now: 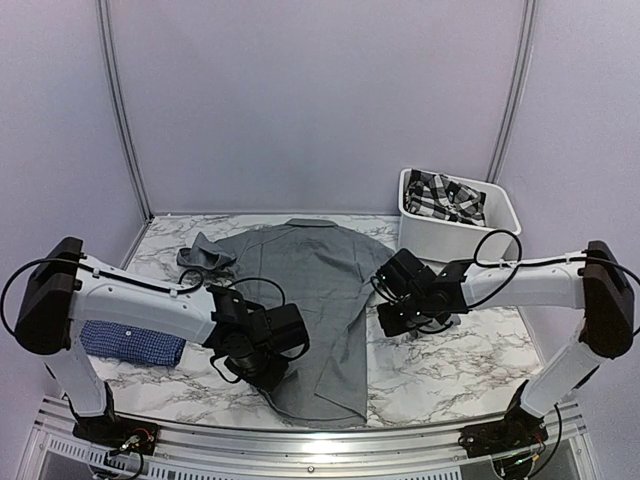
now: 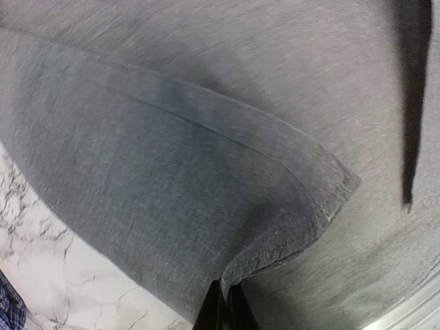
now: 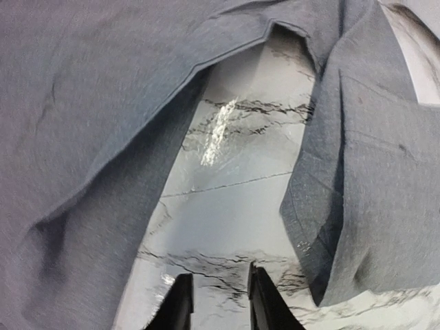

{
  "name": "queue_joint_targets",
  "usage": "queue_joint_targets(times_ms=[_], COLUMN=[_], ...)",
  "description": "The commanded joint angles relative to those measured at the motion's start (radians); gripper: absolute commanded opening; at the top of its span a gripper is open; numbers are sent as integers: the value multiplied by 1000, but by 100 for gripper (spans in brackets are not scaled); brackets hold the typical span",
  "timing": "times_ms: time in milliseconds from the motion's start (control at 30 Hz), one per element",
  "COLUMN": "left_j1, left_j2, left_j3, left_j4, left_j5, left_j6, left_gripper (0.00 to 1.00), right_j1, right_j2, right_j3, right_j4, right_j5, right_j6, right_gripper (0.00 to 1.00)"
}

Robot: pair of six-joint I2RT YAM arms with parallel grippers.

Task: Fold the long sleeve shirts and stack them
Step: Smooth out the crumpled shirt at the corner of the board.

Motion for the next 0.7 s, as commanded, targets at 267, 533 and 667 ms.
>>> queue_joint_targets(times_ms=[267,533,667], left_j1=[-6,-12,-12], left_j2=[-326,-472,-567], left_j3=[-287,-514,-597], left_j4=[37,224,245], left_j5=[-126,-124,-161], left_j6=[-371,-542,-621], left_gripper=[2,1,6], right_j1=[197,241,243], right_j2=[89,185,164], right_j3=[182,254,206], right_j4=[49,14,-15], right_j5=[-55,-20,-2], right_j6=[26,19,17], right_gripper=[66,69,48])
